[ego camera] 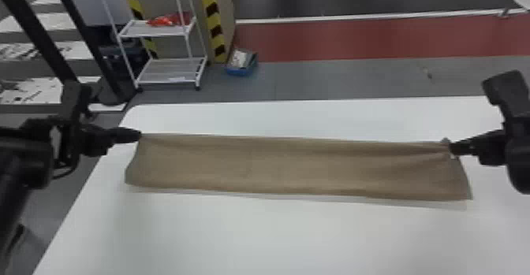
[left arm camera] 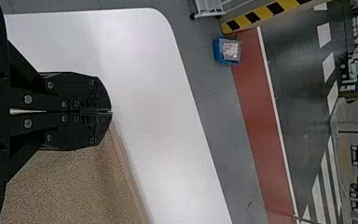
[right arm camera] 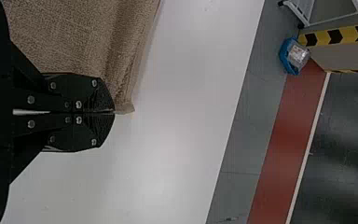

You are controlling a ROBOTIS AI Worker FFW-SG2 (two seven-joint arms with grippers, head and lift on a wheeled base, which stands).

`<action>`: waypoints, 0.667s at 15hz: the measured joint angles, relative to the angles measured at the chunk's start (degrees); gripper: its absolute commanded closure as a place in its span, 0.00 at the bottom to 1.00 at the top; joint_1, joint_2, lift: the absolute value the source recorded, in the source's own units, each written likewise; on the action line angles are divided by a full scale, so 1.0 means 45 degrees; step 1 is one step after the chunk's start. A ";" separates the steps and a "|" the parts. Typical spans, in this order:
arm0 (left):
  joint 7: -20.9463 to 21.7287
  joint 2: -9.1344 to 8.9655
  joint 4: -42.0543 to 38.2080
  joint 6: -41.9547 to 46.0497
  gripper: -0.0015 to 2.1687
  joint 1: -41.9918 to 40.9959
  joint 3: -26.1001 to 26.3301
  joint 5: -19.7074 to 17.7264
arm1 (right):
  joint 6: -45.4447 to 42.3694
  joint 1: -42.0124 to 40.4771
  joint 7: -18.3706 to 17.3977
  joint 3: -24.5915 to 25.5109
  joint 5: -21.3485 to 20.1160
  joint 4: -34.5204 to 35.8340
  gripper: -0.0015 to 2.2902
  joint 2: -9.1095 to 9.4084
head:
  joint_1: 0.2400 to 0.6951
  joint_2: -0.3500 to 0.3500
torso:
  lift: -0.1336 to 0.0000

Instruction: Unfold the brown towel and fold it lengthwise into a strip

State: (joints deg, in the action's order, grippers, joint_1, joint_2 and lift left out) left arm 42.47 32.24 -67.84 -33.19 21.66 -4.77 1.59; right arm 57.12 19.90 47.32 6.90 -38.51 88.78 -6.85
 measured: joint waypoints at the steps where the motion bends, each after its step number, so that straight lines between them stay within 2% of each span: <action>1: -0.0088 -0.0021 0.0034 0.0128 0.51 0.0002 0.0016 -0.0014 | -0.0002 0.0005 -0.0054 -0.0063 -0.0102 -0.0040 0.14 0.0013 | 1.00 0.67 | 0.07; 2: -0.0131 -0.0040 0.0046 0.0381 0.10 -0.0043 0.0022 -0.0073 | 0.0009 0.0004 -0.0119 -0.0107 -0.0178 -0.0056 0.02 0.0025 | 1.00 0.67 | 0.07; 3: -0.0118 -0.0053 0.0045 0.0612 0.00 -0.0120 0.0024 -0.0125 | 0.0031 -0.0001 -0.0193 -0.0137 -0.0211 -0.0059 0.00 0.0034 | 1.00 0.66 | 0.07; 6: -0.0141 -0.0056 -0.0004 0.0852 0.02 -0.0256 -0.0006 -0.0221 | 0.0088 -0.0071 -0.0565 -0.0176 -0.0229 -0.0061 0.01 0.0040 | 1.00 0.65 | 0.07; 10: -0.0255 -0.0054 -0.0439 0.0813 0.03 -0.0646 -0.0503 -0.0599 | 0.0170 -0.0366 -0.0595 0.0078 -0.0193 0.0284 0.01 0.0036 | 1.00 0.65 | 0.07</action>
State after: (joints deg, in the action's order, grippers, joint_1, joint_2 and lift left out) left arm 41.32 32.00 -69.81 -29.53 18.75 -7.03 -1.11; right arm 57.88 18.26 44.65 7.25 -39.38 90.06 -6.69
